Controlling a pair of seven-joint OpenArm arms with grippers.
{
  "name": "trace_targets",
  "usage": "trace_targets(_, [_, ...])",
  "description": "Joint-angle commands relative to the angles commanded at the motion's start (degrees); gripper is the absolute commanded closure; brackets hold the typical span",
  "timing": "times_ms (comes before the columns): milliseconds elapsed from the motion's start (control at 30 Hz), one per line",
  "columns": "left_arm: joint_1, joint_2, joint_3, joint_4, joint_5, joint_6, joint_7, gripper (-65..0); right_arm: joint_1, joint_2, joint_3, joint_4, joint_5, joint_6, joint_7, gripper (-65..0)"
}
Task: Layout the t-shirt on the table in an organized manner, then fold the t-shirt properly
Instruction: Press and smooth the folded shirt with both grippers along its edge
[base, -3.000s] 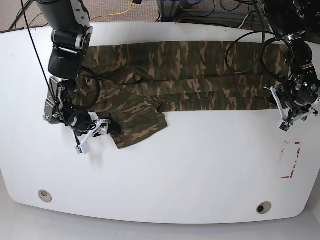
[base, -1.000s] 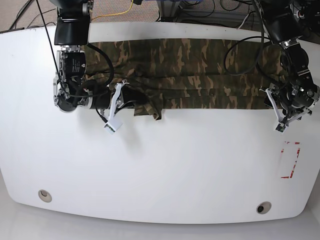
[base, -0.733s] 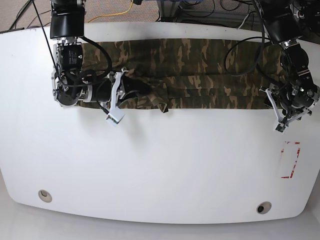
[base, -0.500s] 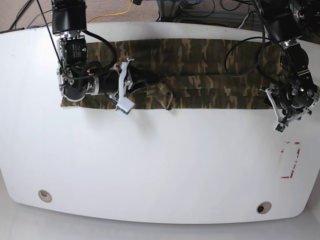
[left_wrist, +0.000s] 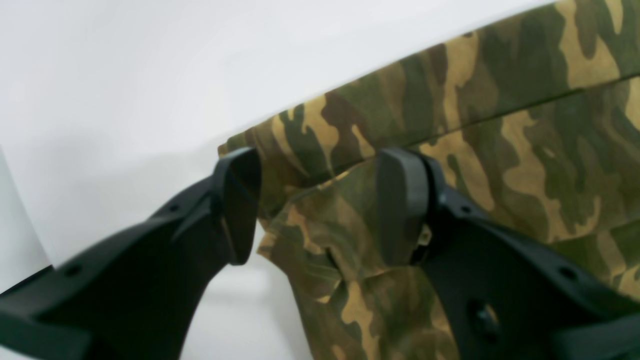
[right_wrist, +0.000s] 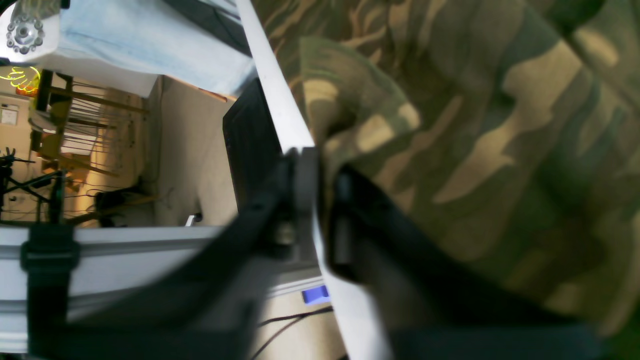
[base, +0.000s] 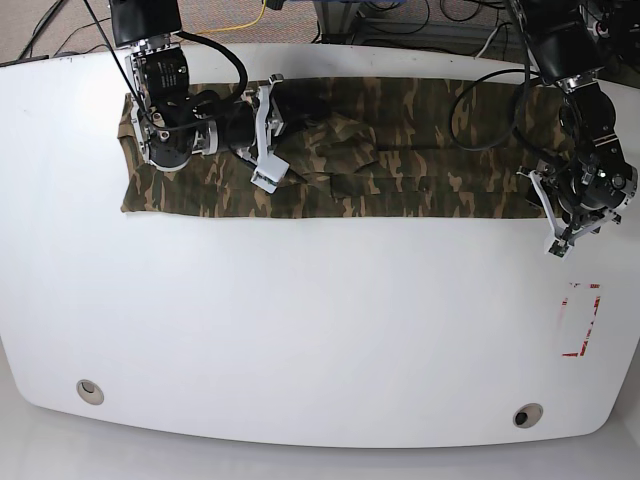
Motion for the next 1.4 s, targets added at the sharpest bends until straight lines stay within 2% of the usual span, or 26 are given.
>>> trace_targets(33, [0.1,0.0,0.0,0.0,0.0,0.0,-0.4,-34.6,-0.4,0.2,0.1,0.0,1.1,0.00,0.0,-27.6])
trace_targets(200, [0.9,0.1,0.1,0.2,-0.3,0.0,-0.5,-34.6,-1.6,2.8,0.1,0.1,7.5,0.00,0.2,-48.5])
trace_targets(267, [1.0,0.1,0.1,0.4,-0.4,0.0,-0.5,-34.6,-1.8,3.7,0.1,0.0,10.2,0.00,0.3,-49.6])
trace_targets(400, [1.0,0.9,0.1,0.7,-0.4,0.0,-0.5,-34.6,-1.7,5.6,1.0,-0.2,12.4,0.00,0.5,-45.5])
trace_targets(567, [3.4,2.8,-0.1,5.7,-0.4,0.0,-0.5,-34.6,-2.9,6.6,7.7,-0.6,11.5,0.00,1.0,-41.2])
trace_targets(667, [5.5,4.2,0.1,9.1,-0.4,0.0,-0.5,-34.6,-2.9,7.1,12.7,-0.8,6.9,0.00,1.0,-40.9])
trace_targets(800, [7.7,6.1,0.0,9.8,-0.3,0.0,-0.7,-34.4,-2.8,6.9,19.2,-1.0,-3.3,0.00,1.1,-40.9])
trace_targets(933, [10.2,6.2,-0.3,9.3,0.0,0.0,-1.8,-34.4,-3.3,5.9,22.4,-1.1,-11.8,0.00,1.1,-40.9])
trace_targets(1067, [13.9,6.1,-0.4,9.2,0.1,0.0,-6.3,-34.4,-4.0,5.8,23.3,-1.1,-18.7,0.00,2.3,-40.4])
trace_targets(1200, [15.6,5.7,-0.2,7.1,0.1,0.0,-8.4,-34.4,-5.8,6.2,22.9,-1.1,-25.9,0.00,9.6,-32.2])
trace_targets(1400, [15.4,4.5,0.1,-1.0,0.0,0.0,-10.4,-34.4,-5.6,5.8,22.9,-2.6,-37.5,0.00,13.7,-23.1])
